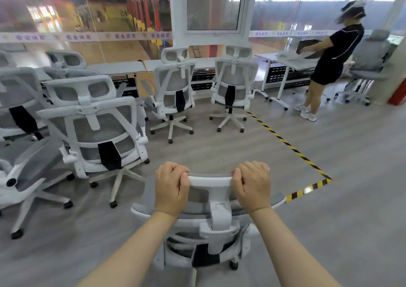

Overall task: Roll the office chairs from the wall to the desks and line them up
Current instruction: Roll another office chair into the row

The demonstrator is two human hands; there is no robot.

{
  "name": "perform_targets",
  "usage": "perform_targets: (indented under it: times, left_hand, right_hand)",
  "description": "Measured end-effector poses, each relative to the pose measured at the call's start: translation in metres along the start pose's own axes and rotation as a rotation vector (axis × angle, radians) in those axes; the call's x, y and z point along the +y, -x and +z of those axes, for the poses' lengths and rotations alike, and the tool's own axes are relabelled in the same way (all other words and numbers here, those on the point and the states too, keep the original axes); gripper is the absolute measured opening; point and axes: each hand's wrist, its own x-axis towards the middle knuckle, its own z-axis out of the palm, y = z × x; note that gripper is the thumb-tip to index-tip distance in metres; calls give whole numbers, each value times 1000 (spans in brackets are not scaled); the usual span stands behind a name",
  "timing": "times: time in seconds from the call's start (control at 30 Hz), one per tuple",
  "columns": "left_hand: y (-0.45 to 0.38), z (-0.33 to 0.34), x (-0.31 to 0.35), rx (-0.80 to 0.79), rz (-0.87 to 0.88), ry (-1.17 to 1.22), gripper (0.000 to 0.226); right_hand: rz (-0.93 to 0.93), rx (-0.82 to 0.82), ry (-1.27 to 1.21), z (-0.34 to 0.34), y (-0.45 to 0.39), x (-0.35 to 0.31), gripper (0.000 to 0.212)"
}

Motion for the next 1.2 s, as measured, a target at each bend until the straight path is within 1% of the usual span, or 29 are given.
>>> perform_targets:
  times: [0.27,0.4,0.5,0.63,0.9,1.03,1.2]
  left_hand:
    - [-109,109,-58,-24,7,-54,40]
    - [-162,164,-85,16,-4,-73,38]
    - [-201,203,-101,45,-30,-95,34]
    - [-253,252,-121,73,-96,-130,35]
    - [-350,332,-180,111,-132,-169,35]
    - [-396,369,-212,149,-110,-197,34]
    - [-453,404,-254,135,-90,-231,35]
  right_hand:
    - [-22,-3,-54,117,-113,94,34]
    - [-46,33,-102,173,-170,134,32]
    - [-65,19,-161,212,-213,164,32]
    - [-95,-10,-192,265,-270,201,31]
    - [-103,-73,-216,370,-369,254,31]
    - [-91,-72,-258,420,-412,274,31]
    - [-68,-118,-310,475,-466,293,30]
